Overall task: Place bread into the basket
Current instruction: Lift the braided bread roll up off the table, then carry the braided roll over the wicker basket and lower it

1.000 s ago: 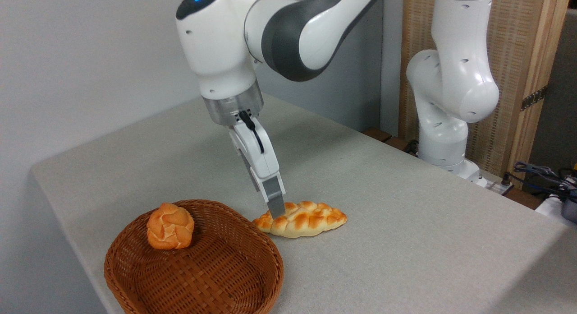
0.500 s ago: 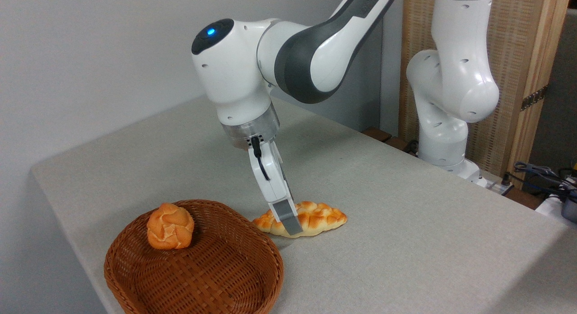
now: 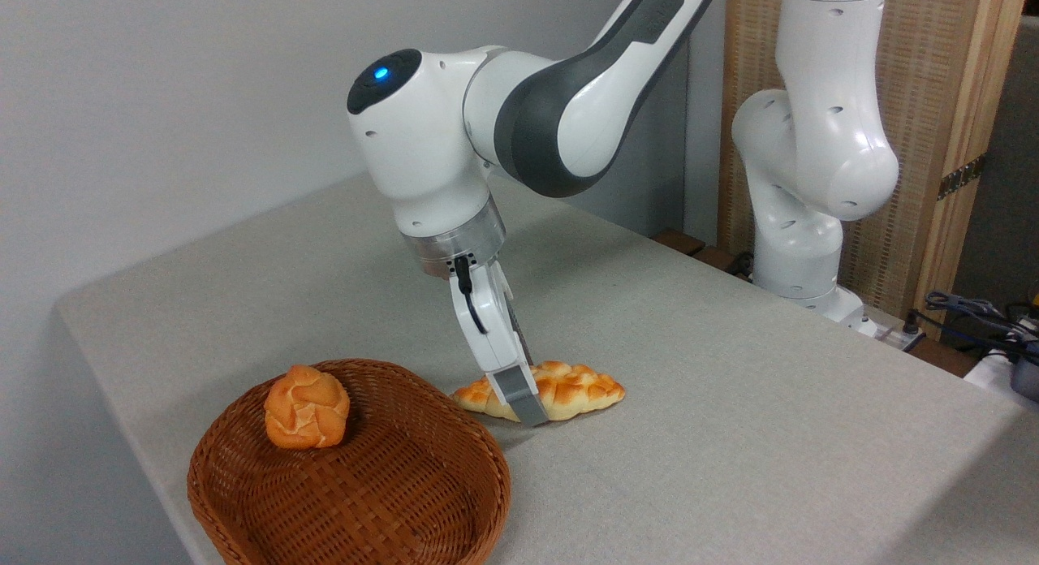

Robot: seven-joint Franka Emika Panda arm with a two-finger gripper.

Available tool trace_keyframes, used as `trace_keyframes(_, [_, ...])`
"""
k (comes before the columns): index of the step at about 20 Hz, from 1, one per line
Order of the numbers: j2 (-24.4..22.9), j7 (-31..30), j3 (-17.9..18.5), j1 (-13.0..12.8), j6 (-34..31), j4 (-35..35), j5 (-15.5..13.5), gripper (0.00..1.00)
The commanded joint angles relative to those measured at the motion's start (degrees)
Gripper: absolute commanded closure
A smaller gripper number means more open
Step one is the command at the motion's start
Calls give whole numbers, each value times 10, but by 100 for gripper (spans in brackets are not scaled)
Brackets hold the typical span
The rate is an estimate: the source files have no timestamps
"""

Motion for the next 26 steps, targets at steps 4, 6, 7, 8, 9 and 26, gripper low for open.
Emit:
trace_keyframes(4, [1, 10, -1, -8, 8, -7, 7, 62])
trace_keyframes(6, [1, 10, -1, -8, 8, -6, 6, 62])
trace_keyframes(7, [1, 10, -2, -8, 7, -6, 6, 62])
trace_keyframes(8, [0, 10, -2, -8, 6, -6, 4, 62])
trace_keyframes(9, [-2, 10, -2, -8, 6, -5, 3, 62])
trace_keyframes(26, [-26, -6, -13, -3, -55, 127, -79, 64])
